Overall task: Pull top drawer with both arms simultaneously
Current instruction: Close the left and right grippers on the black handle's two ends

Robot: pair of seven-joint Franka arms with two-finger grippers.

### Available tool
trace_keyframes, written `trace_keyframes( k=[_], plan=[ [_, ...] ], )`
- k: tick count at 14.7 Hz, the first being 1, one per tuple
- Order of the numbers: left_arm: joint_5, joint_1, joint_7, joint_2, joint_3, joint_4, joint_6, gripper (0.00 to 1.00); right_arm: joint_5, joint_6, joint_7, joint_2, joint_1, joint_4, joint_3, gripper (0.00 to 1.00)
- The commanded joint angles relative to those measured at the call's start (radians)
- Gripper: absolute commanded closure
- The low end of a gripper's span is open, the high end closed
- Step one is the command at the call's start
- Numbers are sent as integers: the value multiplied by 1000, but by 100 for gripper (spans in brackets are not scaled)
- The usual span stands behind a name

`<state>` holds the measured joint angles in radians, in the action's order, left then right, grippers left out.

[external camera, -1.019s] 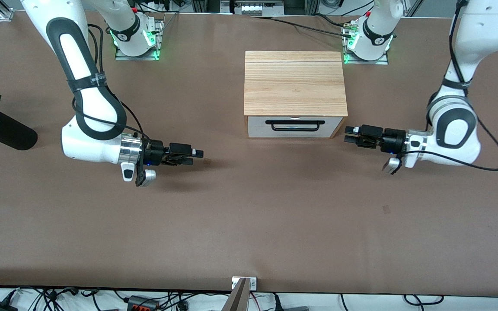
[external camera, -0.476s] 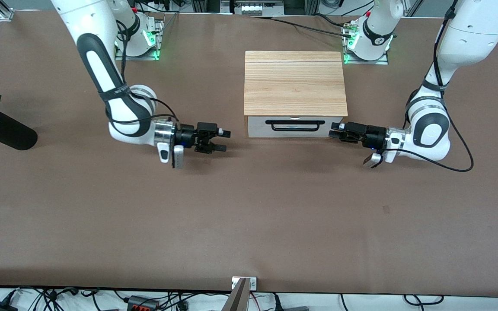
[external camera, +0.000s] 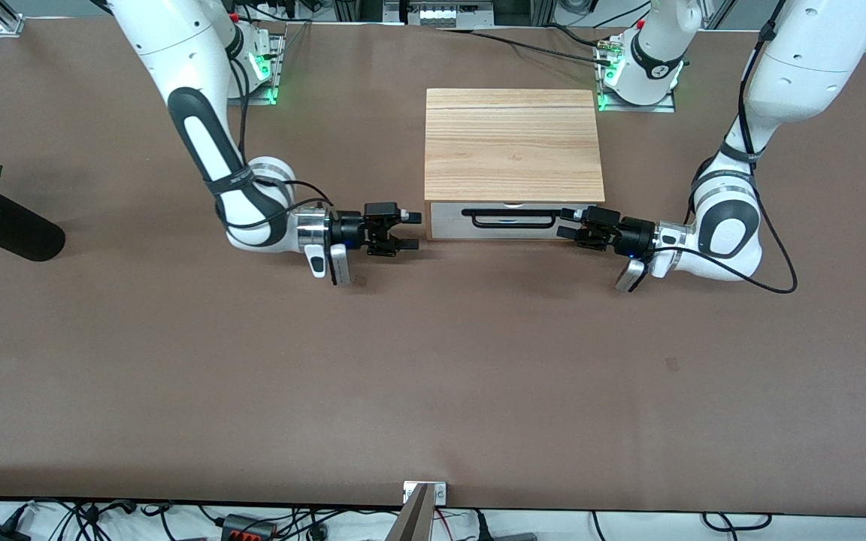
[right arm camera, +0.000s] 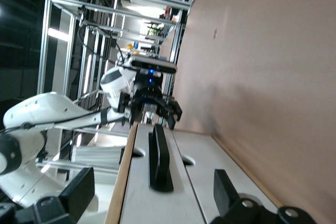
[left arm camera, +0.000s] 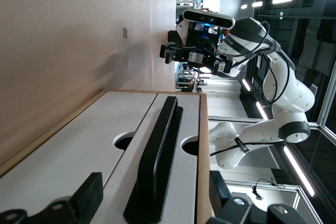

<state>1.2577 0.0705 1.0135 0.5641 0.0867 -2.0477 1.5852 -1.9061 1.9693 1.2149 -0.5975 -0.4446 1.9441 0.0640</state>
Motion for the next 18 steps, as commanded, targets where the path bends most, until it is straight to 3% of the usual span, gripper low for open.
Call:
trace_keyframes(
  k=[1, 5, 9, 13, 15, 18],
  plan=[
    [32, 2, 57, -4, 10, -15, -13, 34, -82, 37, 12, -48, -58, -82, -4, 0],
    [60, 5, 68, 29, 28, -15, -14, 41, -80, 31, -6, -122, -71, -174, -4, 0],
    [62, 5, 66, 36, 28, -12, -21, 64, -79, 31, -20, -203, -91, -281, -6, 0],
    [68, 5, 66, 48, 28, -12, -30, 87, -83, 33, -2, -209, -127, -289, -4, 1],
    [68, 9, 66, 48, 28, -12, -37, 91, -90, 34, -3, -209, -141, -290, -4, 2],
    [69, 9, 66, 48, 28, -12, -42, 93, -85, 29, -17, -208, -151, -289, -4, 13]
  ],
)
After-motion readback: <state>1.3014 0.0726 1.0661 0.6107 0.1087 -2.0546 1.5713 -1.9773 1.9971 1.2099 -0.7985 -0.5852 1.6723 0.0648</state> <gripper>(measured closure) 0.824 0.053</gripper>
